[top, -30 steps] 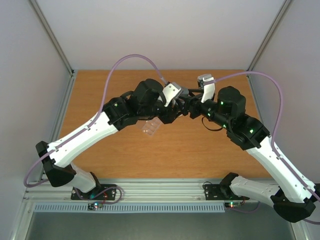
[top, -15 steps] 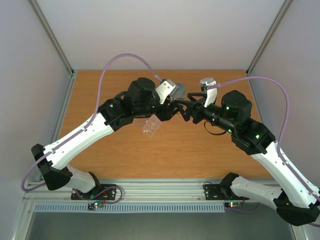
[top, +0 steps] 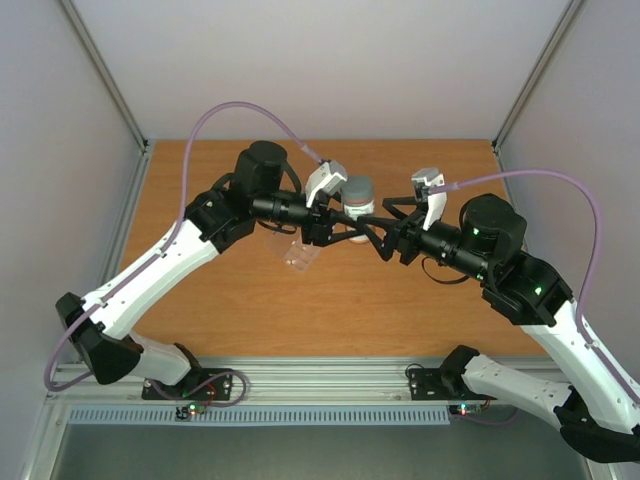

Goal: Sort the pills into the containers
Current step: Screw the lid of the pill bottle onto the pill bottle.

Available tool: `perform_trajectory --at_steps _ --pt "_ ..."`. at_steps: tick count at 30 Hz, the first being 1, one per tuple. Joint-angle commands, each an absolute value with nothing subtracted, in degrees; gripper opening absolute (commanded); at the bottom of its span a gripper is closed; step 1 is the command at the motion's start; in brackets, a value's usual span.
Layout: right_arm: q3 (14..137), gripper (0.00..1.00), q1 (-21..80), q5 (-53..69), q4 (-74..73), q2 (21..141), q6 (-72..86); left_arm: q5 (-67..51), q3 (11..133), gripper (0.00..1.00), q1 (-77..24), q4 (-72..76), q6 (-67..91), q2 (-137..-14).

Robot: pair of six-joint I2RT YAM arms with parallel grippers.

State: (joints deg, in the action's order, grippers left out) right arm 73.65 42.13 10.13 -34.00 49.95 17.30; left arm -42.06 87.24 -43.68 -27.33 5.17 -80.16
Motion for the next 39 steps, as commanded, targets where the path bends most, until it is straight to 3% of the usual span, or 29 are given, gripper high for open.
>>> perform_trajectory --at_steps 1,11,17,31,33,39 --pt "75.17 0.82 42.45 12.28 -35.5 49.8 15.81 -55.77 88.71 0.0 -43.33 -27.89 1.91 -81.64" --pt "76.07 0.8 42.54 17.78 -35.42 52.28 15.12 -56.57 88.4 0.0 -43.33 -29.21 0.97 -81.25" --pt "76.63 0.74 42.5 19.68 -34.87 54.24 14.69 -57.5 89.0 0.0 -43.35 -30.83 0.11 -81.68" --pt "77.09 0.34 41.13 25.81 -35.22 57.5 13.42 -56.06 90.99 0.01 -43.34 -34.84 -4.71 -82.49" --pt "76.85 0.28 41.1 24.89 -35.09 57.3 13.23 -54.01 90.62 0.07 -43.27 -34.4 -4.21 -82.15" --pt "75.86 0.24 40.99 21.0 -34.27 56.72 12.79 -51.66 88.16 0.3 -42.4 -32.57 -2.49 -80.87"
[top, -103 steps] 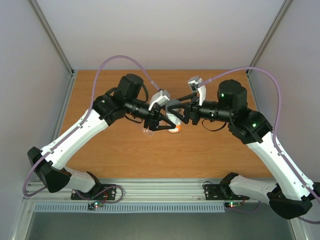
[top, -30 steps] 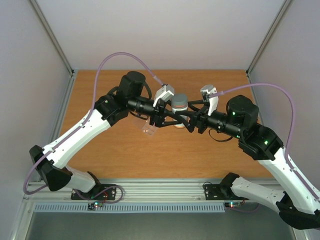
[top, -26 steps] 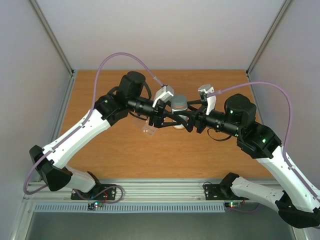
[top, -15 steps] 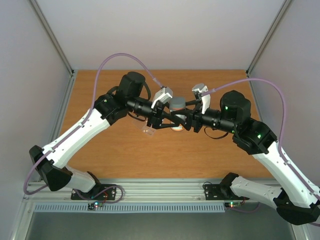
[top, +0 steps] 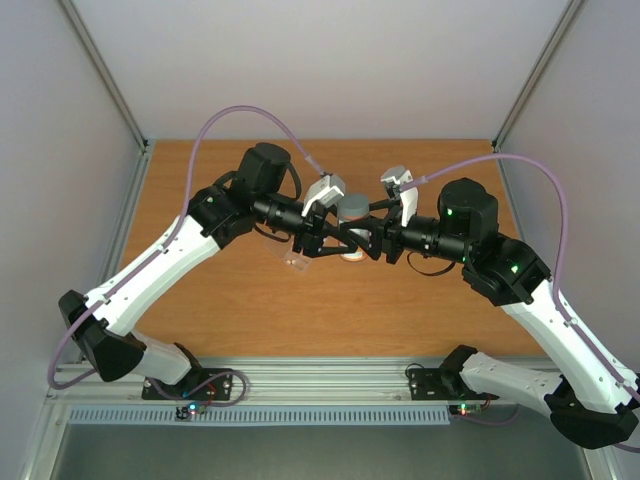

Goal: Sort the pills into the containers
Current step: Screw the lid of the pill bottle onto the pill bottle.

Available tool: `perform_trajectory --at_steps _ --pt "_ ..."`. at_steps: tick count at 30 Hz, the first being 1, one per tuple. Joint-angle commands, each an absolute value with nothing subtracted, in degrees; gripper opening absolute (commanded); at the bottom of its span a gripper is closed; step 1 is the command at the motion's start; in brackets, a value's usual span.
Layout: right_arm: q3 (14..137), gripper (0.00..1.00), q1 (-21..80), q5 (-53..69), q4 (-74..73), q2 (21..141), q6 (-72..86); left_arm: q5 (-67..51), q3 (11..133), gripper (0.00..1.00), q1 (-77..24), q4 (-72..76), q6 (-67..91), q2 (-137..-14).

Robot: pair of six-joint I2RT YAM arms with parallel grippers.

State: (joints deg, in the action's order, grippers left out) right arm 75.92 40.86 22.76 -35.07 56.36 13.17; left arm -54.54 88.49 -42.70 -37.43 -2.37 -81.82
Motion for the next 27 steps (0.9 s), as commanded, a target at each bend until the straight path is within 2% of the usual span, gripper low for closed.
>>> perform_trajectory --at_steps 1,6,11,16,27 --pt "75.59 0.24 41.04 20.4 -34.08 56.58 12.75 -51.51 87.87 0.33 -42.31 -32.53 -2.34 -80.72" --pt "73.49 0.22 41.03 18.5 -31.7 55.8 12.9 -50.25 86.22 0.47 -41.96 -32.21 -1.73 -80.27" --pt "72.65 0.18 41.04 17.53 -30.58 55.66 12.64 -48.47 85.52 0.55 -41.78 -32.24 -1.32 -80.38" --pt "72.61 0.13 41.03 16.69 -30.21 55.65 12.14 -45.54 84.75 0.59 -41.49 -31.92 -0.94 -80.03" --pt "71.73 0.1 41.04 14.86 -28.96 55.34 11.35 -39.91 83.05 0.67 -40.87 -30.4 1.59 -78.24"
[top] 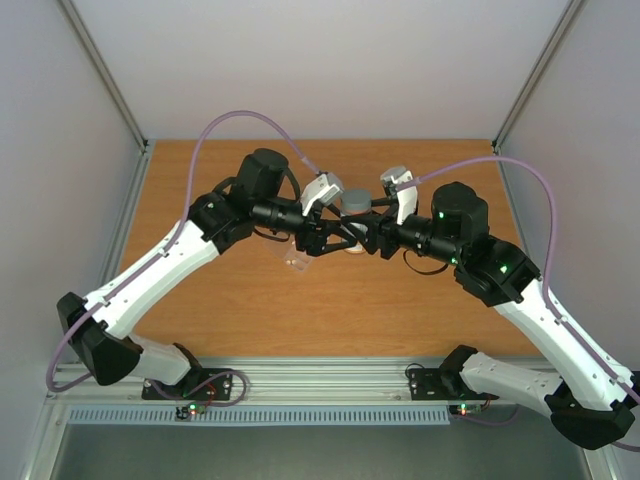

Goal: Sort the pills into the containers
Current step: Screw the lid of the pill bottle onto the pill bottle, then place the pill bottle at the center of the board.

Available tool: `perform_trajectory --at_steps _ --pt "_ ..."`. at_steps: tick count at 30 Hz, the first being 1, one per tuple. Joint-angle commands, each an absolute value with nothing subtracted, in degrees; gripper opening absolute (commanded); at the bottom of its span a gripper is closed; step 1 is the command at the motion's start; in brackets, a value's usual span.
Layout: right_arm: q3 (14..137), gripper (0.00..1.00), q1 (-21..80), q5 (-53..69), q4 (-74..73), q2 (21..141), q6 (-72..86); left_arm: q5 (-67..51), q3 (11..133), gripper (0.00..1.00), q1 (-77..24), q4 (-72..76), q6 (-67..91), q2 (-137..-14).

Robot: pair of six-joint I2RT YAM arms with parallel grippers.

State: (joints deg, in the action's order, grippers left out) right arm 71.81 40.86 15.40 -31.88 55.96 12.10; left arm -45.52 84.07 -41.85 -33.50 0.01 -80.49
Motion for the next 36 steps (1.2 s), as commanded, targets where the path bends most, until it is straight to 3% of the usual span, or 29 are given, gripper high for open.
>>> perform_trajectory --at_steps 1,13,24,36 --pt "71.39 0.1 41.04 14.53 -28.7 55.19 11.28 -38.93 82.74 0.67 -40.77 -29.99 1.78 -77.82" --pt "58.99 0.09 41.03 -0.62 -17.65 55.02 9.76 -25.69 74.09 0.69 -39.87 -24.38 6.9 -70.53" --pt "42.64 0.05 41.0 -20.3 7.2 63.51 7.71 -7.03 62.97 0.68 -39.9 -17.36 14.57 -60.26" --pt "30.97 0.01 41.34 -32.59 30.44 74.77 10.72 3.62 53.66 0.69 -39.86 -15.9 20.73 -50.82"
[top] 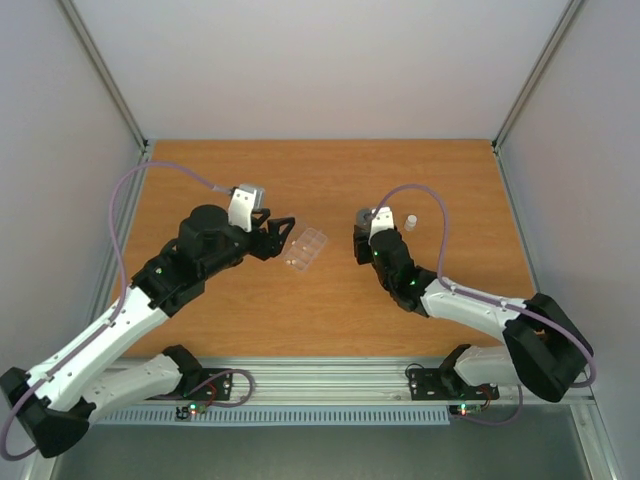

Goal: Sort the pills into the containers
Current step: Place the pill bottle at the center of the board.

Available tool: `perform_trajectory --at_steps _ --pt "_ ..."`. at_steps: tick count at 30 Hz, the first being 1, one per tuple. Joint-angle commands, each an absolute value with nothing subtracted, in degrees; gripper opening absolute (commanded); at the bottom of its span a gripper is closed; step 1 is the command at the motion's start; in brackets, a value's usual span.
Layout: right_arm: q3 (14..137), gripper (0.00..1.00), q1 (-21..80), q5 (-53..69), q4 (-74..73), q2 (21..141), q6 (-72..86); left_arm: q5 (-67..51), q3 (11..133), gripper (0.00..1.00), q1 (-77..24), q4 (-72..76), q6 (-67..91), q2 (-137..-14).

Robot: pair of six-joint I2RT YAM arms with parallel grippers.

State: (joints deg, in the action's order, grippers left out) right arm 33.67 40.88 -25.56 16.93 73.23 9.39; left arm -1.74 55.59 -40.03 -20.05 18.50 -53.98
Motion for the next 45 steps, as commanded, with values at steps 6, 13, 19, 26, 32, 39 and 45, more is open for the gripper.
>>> perform_trajectory --at_steps 6,13,19,26,32,39,45 --pt "28.23 0.02 42.24 -37.0 37.34 79.84 11.76 7.64 50.46 0.69 -39.9 -16.35 21.08 -48.07" --pt "25.24 0.02 44.26 -40.58 44.54 85.53 14.41 11.16 47.21 0.69 -39.9 -16.53 21.2 -44.18" --pt "22.33 0.03 45.32 -42.35 52.17 90.06 15.32 12.41 45.02 0.68 -39.9 -16.34 20.66 -42.53" --pt "20.15 0.05 46.46 -44.09 57.8 93.8 15.56 14.2 43.0 0.68 -39.9 -16.3 20.13 -40.65" --pt "18.59 0.16 47.91 -45.83 57.71 94.3 17.98 14.92 42.24 0.68 -39.89 -16.29 20.77 -39.51" --pt "17.0 0.29 49.57 -47.35 56.12 94.48 21.47 15.45 42.06 0.68 -39.9 -17.36 21.43 -38.35" --pt "15.03 0.41 50.85 -48.22 54.81 92.95 23.96 15.6 41.75 0.67 -39.9 -18.41 22.7 -36.82"
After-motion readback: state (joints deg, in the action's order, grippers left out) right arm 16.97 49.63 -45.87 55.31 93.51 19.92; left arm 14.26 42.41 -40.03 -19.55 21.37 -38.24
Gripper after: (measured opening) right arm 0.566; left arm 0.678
